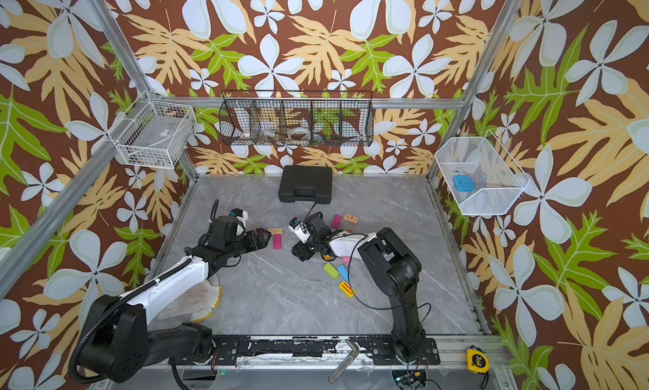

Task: Assemble the number 7 with building blocks
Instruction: Move the building block to the center of the board, then assemble the building block at the center of the board.

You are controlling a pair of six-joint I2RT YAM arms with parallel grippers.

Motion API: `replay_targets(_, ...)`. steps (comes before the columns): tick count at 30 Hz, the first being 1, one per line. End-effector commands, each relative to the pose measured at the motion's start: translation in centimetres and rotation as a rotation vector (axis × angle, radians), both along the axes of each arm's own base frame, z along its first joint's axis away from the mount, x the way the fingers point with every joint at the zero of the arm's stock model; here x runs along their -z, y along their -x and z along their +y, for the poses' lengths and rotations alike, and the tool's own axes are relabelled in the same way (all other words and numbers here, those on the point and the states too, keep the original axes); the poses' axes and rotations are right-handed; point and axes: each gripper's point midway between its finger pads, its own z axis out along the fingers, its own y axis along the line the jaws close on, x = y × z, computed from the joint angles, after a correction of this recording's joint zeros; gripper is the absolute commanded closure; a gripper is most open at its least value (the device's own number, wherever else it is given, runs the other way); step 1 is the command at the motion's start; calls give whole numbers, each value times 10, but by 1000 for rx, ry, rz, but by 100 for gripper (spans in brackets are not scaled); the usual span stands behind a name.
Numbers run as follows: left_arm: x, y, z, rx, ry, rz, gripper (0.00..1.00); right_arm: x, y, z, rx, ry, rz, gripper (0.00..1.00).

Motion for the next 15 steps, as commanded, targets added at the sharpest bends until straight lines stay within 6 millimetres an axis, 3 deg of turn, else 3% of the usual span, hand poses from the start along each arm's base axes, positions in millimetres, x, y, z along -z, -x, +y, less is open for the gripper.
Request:
replay_targets(1,-2,-1,7,-35,-19,-13,11,-5,30,26,-178,-31,-29,28)
replay_targets(5,-5,1,13,-62,-26,-28,10,-15,44,41,-230,-66,-66,25)
replay_targets(10,-7,2,16,-75,-34,-40,10,-30,41,26,-176,-92,-127,19)
replay_targets(15,-5,2,15,-72,-25,-33,10,-26,58,13,-172,-103,-91,16)
